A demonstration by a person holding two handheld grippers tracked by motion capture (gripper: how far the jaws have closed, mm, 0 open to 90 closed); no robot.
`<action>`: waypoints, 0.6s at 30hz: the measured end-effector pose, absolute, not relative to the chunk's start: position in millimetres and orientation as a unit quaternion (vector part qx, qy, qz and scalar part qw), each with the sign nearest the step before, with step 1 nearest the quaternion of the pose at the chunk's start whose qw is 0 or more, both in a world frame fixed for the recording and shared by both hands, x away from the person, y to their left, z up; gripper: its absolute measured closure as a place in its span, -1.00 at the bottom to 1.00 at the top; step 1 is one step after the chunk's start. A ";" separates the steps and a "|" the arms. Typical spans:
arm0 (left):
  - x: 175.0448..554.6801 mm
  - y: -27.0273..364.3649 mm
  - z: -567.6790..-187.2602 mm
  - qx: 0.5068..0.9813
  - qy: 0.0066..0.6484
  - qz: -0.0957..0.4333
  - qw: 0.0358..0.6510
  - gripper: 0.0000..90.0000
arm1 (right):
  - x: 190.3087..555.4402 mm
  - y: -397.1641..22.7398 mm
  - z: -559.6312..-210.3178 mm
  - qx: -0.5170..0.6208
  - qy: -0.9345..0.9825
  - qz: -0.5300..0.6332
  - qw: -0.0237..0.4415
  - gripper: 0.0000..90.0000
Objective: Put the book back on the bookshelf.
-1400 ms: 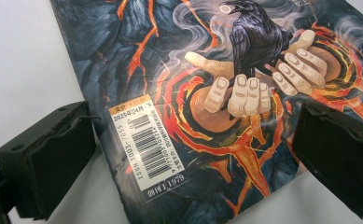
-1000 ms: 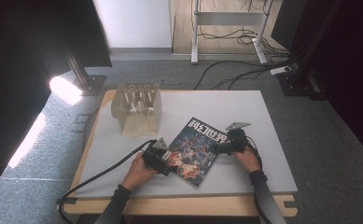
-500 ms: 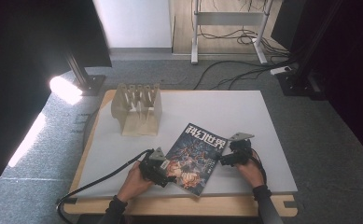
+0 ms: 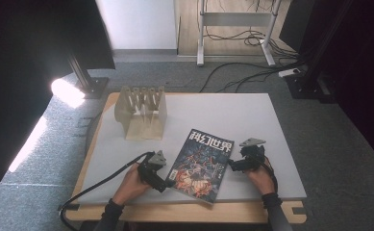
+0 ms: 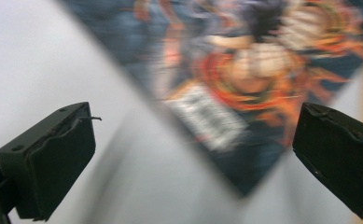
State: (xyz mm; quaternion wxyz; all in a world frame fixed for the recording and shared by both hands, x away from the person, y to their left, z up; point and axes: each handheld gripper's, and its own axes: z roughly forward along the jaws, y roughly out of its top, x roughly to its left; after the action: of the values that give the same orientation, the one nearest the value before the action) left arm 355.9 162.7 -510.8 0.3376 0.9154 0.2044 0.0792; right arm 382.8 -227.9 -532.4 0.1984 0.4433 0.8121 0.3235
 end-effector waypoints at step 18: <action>373.9 171.3 -528.3 0.911 0.218 0.078 0.341 -1.00 | 420.9 -208.3 -530.5 0.444 0.818 0.313 0.187 -1.00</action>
State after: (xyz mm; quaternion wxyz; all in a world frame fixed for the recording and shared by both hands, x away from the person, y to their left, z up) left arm 373.9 171.3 -528.3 0.3407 0.9112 0.2181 0.0785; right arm 420.9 -208.3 -530.5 0.1868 0.4441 0.8184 0.3131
